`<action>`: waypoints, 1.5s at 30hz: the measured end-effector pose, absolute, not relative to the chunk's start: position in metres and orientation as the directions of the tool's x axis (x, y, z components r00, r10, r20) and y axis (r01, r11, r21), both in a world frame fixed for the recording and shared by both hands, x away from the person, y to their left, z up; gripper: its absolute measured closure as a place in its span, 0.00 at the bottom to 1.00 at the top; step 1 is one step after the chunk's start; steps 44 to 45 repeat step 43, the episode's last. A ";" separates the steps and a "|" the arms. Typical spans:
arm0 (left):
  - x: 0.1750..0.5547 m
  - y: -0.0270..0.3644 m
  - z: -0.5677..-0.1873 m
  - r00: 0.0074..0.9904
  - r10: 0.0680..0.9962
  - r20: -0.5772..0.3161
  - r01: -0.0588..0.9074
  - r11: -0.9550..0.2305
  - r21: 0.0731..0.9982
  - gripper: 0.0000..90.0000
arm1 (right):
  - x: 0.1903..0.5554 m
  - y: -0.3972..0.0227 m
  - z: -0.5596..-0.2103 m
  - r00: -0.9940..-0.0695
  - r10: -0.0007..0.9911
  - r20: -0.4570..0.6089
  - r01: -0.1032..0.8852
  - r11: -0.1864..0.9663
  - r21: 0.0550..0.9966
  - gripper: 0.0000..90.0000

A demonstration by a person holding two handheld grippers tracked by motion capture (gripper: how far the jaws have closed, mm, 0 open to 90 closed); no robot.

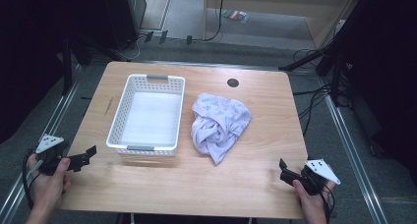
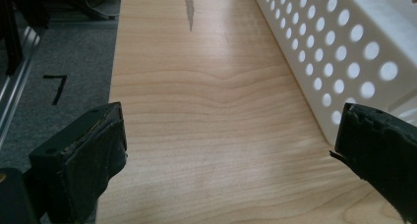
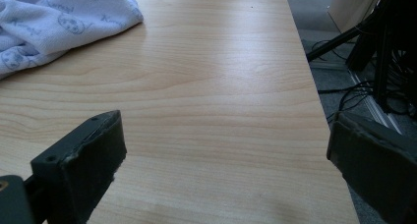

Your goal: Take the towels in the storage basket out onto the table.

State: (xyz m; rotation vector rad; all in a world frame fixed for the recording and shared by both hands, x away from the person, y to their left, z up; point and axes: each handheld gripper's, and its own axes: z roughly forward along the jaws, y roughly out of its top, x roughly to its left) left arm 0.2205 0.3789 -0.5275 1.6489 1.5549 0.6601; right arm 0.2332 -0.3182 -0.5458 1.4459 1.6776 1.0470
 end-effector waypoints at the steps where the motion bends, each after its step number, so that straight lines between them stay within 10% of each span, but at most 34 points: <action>1: 0.219 0.379 -0.530 0.129 0.983 -0.131 0.592 0.030 0.806 0.00 | 0.233 -0.318 -0.546 -0.154 0.988 0.009 0.443 0.060 0.895 0.01; 45: 0.221 0.366 -0.554 0.158 0.987 -0.035 0.612 -0.070 0.787 0.05 | 0.232 -0.319 -0.546 -0.158 0.987 0.009 0.444 0.063 0.894 0.01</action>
